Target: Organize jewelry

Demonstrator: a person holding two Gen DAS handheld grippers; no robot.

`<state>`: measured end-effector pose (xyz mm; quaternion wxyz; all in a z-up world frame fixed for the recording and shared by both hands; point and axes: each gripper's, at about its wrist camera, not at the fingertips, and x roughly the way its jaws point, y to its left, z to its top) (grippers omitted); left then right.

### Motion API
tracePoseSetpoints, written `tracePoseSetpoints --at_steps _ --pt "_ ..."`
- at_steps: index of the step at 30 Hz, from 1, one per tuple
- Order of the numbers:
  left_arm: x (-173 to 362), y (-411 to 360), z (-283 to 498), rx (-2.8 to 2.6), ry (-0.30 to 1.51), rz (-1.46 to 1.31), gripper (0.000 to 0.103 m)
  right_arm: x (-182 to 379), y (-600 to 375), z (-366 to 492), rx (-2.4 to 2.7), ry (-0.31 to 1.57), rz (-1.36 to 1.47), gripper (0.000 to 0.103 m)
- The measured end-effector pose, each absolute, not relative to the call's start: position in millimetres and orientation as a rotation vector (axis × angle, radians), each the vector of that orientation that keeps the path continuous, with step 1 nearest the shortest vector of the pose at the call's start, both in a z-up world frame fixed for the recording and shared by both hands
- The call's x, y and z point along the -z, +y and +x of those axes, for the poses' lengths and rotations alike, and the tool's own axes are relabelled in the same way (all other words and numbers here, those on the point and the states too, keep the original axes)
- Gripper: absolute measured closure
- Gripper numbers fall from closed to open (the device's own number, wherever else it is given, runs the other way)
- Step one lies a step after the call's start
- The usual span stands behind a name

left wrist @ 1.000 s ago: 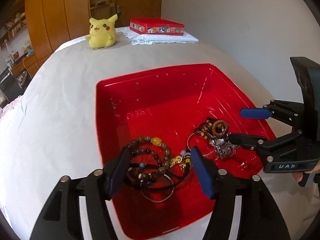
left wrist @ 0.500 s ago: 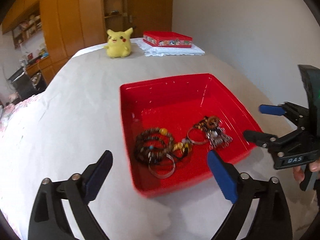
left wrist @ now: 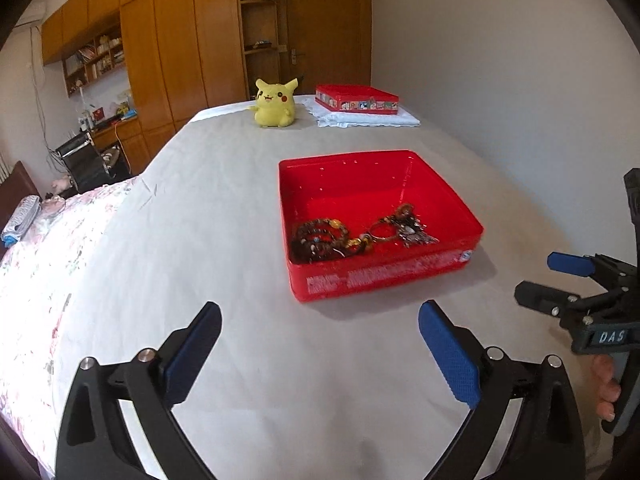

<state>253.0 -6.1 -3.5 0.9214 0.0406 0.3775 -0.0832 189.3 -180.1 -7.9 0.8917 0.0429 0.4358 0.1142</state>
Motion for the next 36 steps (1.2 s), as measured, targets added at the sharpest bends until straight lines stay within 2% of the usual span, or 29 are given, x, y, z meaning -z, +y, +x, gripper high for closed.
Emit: tracePoseSetpoints --at_steps 13,36 --pt "-19.3 -6.7 214.1 0.211 0.744 0.064 0.004 -23.3 -161.3 151.8 -0.226 0.826 -0.009 0.003" --pt "-20.9 -8.5 221.6 0.194 0.732 0.078 0.004 -28.7 -167.4 157.2 -0.219 0.82 -0.002 0.003"
